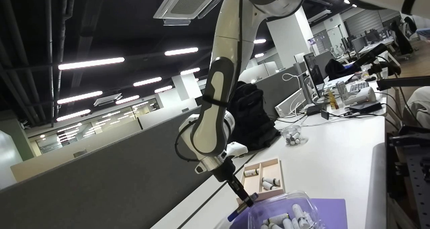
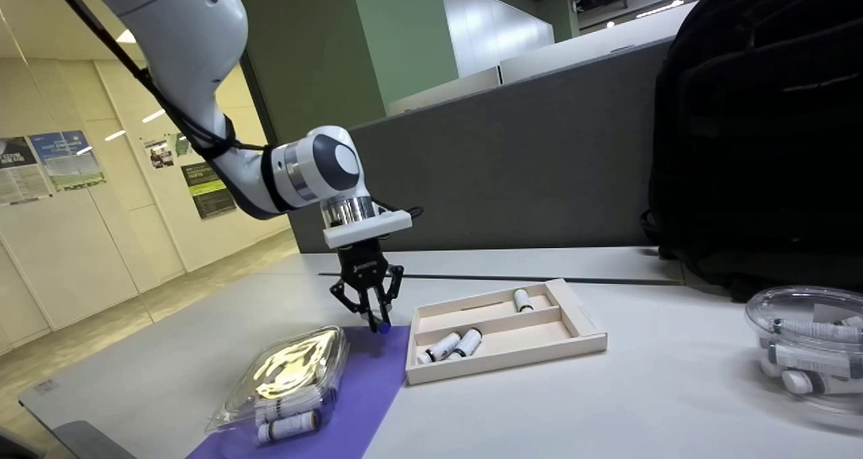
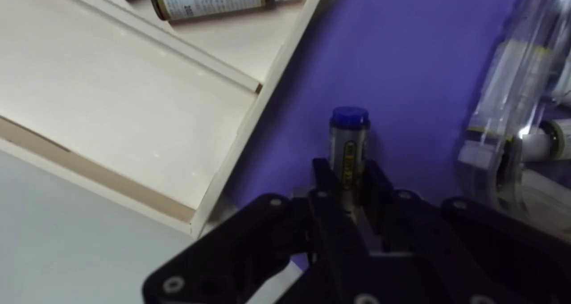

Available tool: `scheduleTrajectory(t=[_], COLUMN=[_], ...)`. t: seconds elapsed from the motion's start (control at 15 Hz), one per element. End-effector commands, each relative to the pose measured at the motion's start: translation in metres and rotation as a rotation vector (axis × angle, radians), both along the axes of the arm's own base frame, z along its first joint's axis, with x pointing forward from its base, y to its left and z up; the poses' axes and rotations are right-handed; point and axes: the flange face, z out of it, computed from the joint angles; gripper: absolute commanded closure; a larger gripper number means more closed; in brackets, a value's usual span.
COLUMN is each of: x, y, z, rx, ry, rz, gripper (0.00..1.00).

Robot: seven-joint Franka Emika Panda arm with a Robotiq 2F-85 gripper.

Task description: Move the marker from the tray to the mat

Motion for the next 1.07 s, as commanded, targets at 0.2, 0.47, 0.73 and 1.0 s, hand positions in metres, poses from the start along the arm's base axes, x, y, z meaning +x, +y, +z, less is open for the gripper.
scheduleTrajectory(t=[0.2,0.47,0.73,1.0], x=[0.014,0.016,0.018,0.02], y=[0.002,-0.001,-0.007,-0.018], z=[-0.012,-0.008,0.011,0.056], rx=[-0.022,-0.032,-0.035,-0.06], ry=[0.087,0.114,0.105,-0.021], rz=[0.017,0.024,0.016,0.002], gripper=[0.47,0.2,0.0,0.0])
